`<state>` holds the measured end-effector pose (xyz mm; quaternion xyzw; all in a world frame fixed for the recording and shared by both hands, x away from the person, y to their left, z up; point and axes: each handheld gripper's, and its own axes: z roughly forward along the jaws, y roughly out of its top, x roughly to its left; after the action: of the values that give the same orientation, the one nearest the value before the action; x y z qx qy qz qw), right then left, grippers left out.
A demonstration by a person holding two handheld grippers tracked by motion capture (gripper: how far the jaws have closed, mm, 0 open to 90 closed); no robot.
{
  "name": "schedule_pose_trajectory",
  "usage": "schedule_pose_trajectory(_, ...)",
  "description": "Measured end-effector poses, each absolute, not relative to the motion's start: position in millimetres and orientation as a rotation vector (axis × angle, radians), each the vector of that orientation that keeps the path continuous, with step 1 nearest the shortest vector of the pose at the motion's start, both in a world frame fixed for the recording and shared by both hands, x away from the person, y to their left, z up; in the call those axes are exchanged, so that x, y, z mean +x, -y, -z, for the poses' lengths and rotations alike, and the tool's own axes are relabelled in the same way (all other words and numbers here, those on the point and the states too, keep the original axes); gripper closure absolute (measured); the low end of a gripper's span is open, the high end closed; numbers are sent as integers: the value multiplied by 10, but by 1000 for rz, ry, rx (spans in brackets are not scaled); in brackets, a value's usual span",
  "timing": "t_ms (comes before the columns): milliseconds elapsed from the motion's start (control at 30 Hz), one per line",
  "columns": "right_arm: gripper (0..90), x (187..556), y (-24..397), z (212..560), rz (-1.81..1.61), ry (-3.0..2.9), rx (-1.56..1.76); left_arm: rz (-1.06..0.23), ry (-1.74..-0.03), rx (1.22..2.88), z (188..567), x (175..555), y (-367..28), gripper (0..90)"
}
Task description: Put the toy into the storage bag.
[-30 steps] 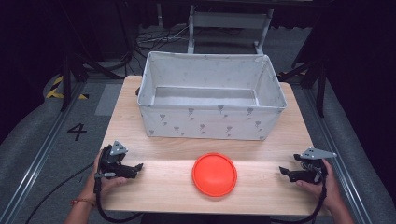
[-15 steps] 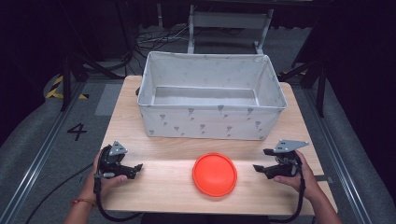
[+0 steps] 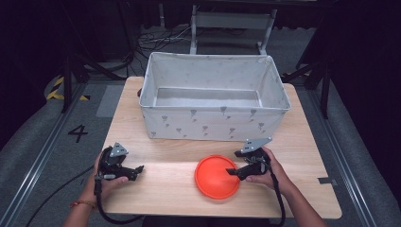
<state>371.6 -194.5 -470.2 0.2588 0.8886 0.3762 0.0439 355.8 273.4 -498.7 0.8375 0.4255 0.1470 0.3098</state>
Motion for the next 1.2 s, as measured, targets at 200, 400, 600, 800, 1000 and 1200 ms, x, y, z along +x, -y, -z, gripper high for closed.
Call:
schedule_pose_trajectory(200, 257, 3698, 1832, 4811, -1121, -2753, 758, -385, -1125, 2214, 4985, 3556, -2738, 4)
schedule_pose_trajectory(400, 203, 3674, 1788, 4915, -1075, -2773, 753, -384, -1119, 2213, 4987, 3561, -2740, 2)
schedule_pose_trajectory(600, 204, 3606, 1718, 4930, -1053, -2742, 735, -387, -1117, 2215, 4987, 3561, -2741, 2)
schedule_pose_trajectory(800, 468, 3645, 1792, 4909, -1116, -2706, 836, -381, -1125, 2208, 4990, 3568, -2732, 2)
schedule_pose_trajectory(1000, 664, 3702, 1924, 4867, -1199, -2718, 908, -387, -1125, 2206, 4991, 3571, -2731, 2)
schedule_pose_trajectory(1200, 794, 3690, 2080, 4721, -1388, -2716, 873, -386, -1128, 2207, 4989, 3584, -2725, 2)
